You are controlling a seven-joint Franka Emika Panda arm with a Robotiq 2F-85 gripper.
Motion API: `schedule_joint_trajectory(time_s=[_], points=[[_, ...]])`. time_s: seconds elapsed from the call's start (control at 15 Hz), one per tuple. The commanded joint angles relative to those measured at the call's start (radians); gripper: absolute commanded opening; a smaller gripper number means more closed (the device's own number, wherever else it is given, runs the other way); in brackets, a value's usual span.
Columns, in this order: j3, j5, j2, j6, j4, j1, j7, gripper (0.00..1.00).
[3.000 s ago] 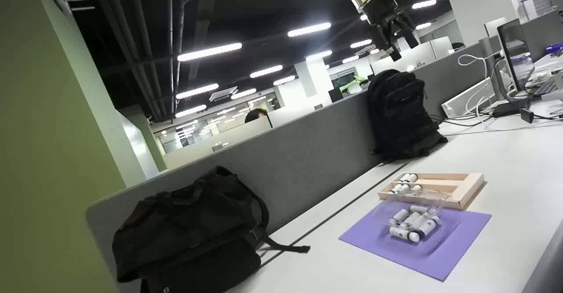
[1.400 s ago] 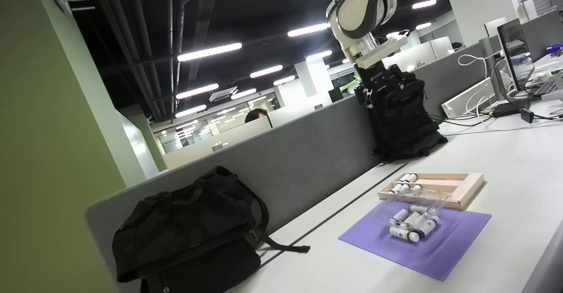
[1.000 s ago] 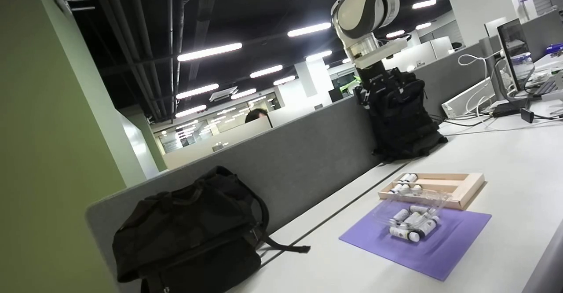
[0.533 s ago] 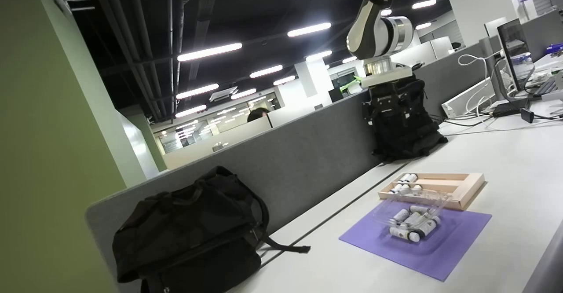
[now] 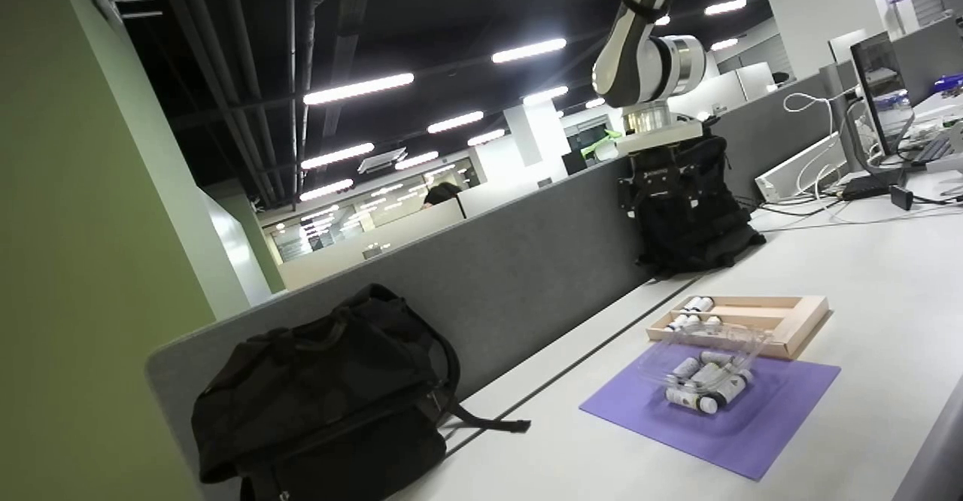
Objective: Remove all the bottles on the tray
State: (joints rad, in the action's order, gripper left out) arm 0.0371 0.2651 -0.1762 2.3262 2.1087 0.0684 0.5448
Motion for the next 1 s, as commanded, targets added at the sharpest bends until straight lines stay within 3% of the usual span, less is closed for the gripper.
schedule_joint_trajectory(time_s=[0.0,0.27,0.6,0.93], points=[[0.016,0.085,-0.038,0.007,-0.028,0.000,0.032,1.00],[0.028,0.235,-0.126,0.024,-0.068,0.010,0.091,1.00],[0.026,0.387,-0.239,0.136,-0.108,0.012,0.133,1.00],[0.054,0.369,-0.347,0.229,-0.150,-0.017,0.209,1.00]])
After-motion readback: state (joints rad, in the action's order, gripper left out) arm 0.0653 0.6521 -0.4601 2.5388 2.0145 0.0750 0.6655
